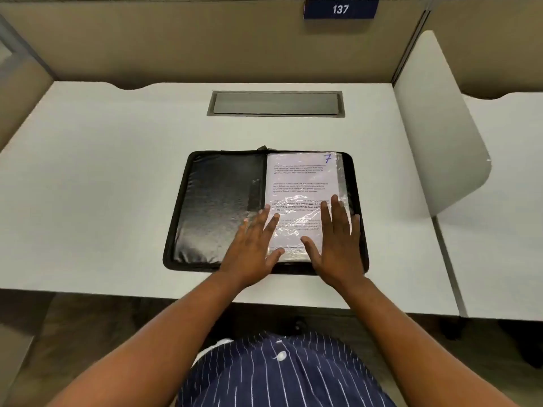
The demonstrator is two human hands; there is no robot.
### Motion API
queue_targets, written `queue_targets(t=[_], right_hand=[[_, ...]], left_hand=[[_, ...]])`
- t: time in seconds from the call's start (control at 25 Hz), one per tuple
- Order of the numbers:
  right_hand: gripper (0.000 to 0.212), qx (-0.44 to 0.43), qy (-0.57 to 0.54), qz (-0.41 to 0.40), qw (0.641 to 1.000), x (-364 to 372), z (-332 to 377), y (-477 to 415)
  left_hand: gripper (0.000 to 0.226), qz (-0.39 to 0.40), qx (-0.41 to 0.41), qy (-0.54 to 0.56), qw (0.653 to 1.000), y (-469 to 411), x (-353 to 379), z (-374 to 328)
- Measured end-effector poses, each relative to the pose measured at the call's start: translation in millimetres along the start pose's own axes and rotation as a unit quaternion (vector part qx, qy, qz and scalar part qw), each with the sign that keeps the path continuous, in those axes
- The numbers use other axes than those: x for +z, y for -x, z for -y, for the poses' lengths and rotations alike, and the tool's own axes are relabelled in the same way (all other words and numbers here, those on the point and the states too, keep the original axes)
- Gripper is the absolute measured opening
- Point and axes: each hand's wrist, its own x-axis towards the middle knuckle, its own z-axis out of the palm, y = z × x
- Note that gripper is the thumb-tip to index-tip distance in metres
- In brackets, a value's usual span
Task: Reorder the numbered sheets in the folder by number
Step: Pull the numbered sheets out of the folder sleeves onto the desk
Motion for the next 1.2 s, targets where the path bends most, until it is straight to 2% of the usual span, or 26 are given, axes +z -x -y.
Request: queue_targets(t=[0.08,0.2,0.28,0.4,0.48,0.76,0.92,1.2], right_hand=[[0.084,0.003,-0.002,0.035,0.999,5,-4,12],[0.079,0.016,0.01,0.093,0.996,20,-14,34],[0.075,0.023,0.02,0.113,0.993,25,-21,39],[0.073,0.039,0.025,0.134,0.99,30,-27,44],[0.073,0.041,0.011,0.138,0.99,30,-27,47],[0.069,0.037,0.016,0.126,0.991,24,-29,51],[0.068,0.03,0.015,0.124,0.992,20,-27,51],[0.067,0.012,-0.01,0.083,0.996,16,-27,59]], left_hand=[[0.074,0.06,0.001,-0.015,0.998,3,10,-8],[0.065,0.104,0.006,-0.054,0.993,7,28,-8],[0.055,0.095,0.009,-0.041,0.995,4,33,-5],[0.026,0.03,0.028,-0.019,0.999,-4,37,-3],[0.015,0.001,0.028,-0.011,1.0,-7,38,-4],[0.015,-0.034,-0.001,0.025,0.999,-3,46,-6],[0.012,-0.036,-0.066,0.092,0.993,-8,37,-12],[0.02,-0.022,-0.048,0.071,0.996,-10,30,-11]])
